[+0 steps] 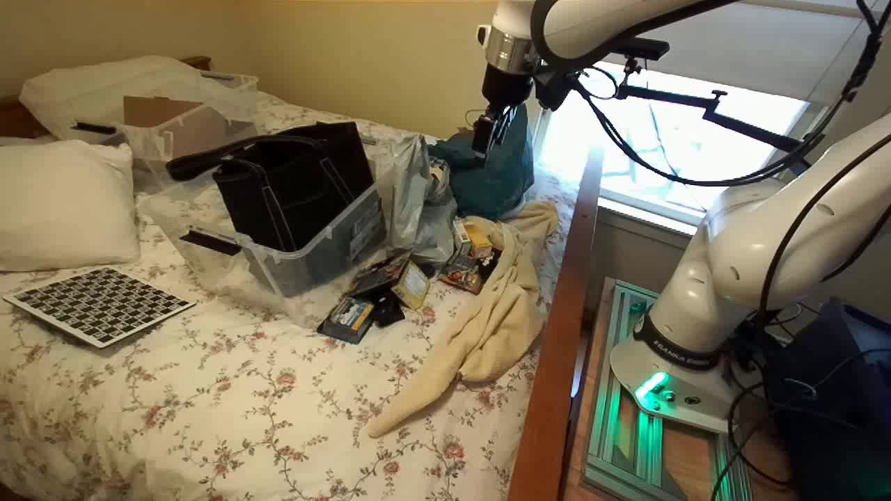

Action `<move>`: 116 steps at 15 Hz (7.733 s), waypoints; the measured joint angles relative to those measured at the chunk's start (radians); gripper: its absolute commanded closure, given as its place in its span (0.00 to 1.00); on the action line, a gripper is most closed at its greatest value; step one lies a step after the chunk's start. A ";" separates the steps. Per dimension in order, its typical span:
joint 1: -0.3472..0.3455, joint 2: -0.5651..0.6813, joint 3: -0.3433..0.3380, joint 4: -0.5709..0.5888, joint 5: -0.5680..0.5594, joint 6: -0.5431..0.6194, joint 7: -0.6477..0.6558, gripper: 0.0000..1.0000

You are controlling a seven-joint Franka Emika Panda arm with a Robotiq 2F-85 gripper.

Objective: Pick the black packet off the bed and place it in the shopping bag

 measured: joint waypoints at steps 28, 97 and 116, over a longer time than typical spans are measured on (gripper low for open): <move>0.078 0.608 0.026 0.191 0.164 0.341 0.525 0.00; 0.055 0.918 0.077 0.057 0.381 1.214 0.757 0.99; 0.667 0.669 -0.566 -0.157 0.555 1.178 0.470 0.99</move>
